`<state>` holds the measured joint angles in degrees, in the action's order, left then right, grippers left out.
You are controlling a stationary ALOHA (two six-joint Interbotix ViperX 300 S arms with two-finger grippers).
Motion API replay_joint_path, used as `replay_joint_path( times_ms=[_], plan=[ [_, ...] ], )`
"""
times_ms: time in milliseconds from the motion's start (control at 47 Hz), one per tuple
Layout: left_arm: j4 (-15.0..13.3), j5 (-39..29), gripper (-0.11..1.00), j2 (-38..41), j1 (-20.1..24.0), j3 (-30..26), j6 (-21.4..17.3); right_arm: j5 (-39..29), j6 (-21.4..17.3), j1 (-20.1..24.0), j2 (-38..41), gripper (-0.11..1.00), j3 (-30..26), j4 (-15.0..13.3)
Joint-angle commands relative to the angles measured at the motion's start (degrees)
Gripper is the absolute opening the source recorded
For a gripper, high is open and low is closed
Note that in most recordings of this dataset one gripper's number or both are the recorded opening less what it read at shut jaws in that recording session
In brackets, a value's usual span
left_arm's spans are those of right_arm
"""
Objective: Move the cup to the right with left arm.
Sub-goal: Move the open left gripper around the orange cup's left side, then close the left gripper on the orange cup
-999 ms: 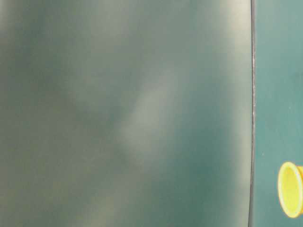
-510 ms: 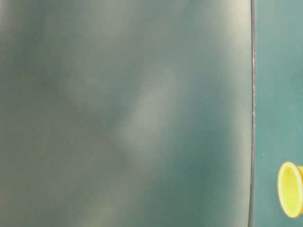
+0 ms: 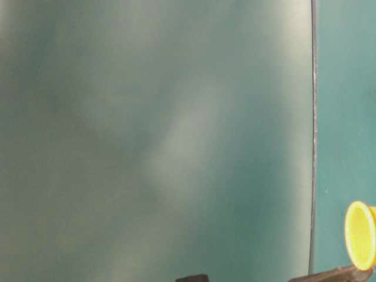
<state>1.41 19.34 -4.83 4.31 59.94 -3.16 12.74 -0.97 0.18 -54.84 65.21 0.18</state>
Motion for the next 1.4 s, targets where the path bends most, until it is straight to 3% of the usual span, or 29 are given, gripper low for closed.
replay_joint_path(
  times_ms=[0, 1148, 1255, 1382],
  plan=[
    [0.09, 1.67, 0.83, 0.79, 0.09, -1.41, 0.0, 0.18, 0.09, 0.09, 0.26, -0.01, -1.93, 0.09],
    [-0.09, 17.4, 0.82, 11.78, 0.53, -4.83, 0.09, -1.05, -1.93, 0.09, 0.53, -0.01, -2.9, 0.09],
    [0.0, 17.58, 0.8, 11.69, 0.62, -4.57, 0.09, -1.05, -2.02, 0.09, 0.53, -0.01, -2.99, 0.09],
    [0.0, 18.02, 0.68, 11.51, 0.53, -4.31, 0.09, -1.14, -1.93, 0.09, 0.53, -0.01, -3.08, 0.09]
  ],
)
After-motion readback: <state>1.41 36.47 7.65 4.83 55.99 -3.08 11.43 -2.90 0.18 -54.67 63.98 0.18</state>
